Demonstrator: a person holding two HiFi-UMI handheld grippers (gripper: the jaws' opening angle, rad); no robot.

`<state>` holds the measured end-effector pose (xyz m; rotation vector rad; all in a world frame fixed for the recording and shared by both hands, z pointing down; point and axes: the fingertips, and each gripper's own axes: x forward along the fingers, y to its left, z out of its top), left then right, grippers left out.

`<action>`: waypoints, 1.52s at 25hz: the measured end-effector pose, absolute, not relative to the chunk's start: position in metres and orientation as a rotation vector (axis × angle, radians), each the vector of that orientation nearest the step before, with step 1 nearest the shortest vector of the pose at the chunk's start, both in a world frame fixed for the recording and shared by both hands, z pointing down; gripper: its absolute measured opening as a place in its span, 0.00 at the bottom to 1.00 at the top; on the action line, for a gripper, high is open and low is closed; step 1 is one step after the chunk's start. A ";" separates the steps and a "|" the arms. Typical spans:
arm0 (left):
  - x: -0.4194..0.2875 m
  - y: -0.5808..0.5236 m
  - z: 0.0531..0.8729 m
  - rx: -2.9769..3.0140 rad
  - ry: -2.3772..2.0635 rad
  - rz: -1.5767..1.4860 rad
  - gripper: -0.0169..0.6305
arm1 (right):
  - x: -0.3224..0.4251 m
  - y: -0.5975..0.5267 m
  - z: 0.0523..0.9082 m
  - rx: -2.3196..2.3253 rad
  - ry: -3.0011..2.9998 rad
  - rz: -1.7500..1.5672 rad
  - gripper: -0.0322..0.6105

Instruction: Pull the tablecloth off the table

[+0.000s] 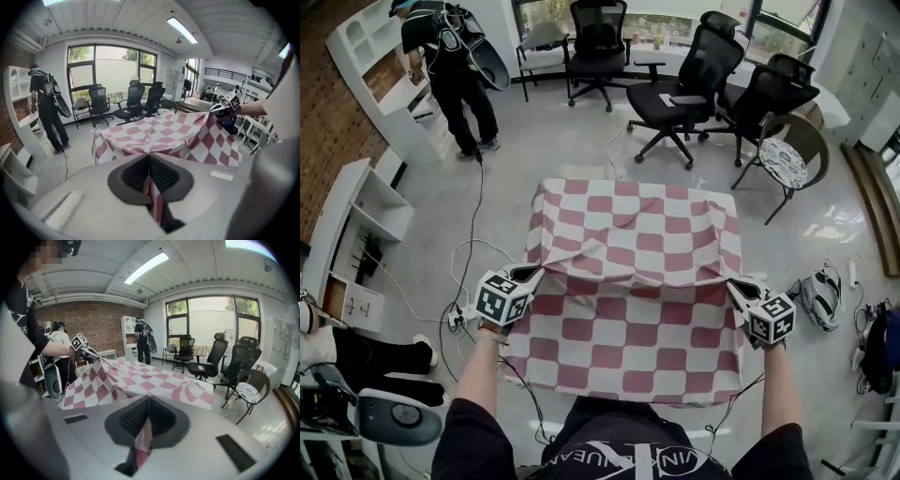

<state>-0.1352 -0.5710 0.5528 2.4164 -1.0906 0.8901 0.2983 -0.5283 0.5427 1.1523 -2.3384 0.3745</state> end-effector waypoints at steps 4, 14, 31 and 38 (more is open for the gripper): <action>-0.139 -0.561 0.542 2.417 -1.126 0.837 0.04 | 0.295 -0.522 0.531 1.157 -2.374 0.356 0.07; -0.129 -0.543 0.490 2.522 -1.141 0.720 0.05 | 0.288 -0.507 0.503 1.173 -2.429 0.289 0.07; -0.139 -0.502 0.393 2.632 -1.352 0.728 0.05 | 0.289 -0.478 0.411 1.249 -2.564 0.083 0.07; -0.149 -0.473 0.356 2.667 -1.423 0.591 0.05 | 0.294 -0.460 0.381 1.319 -2.638 0.045 0.07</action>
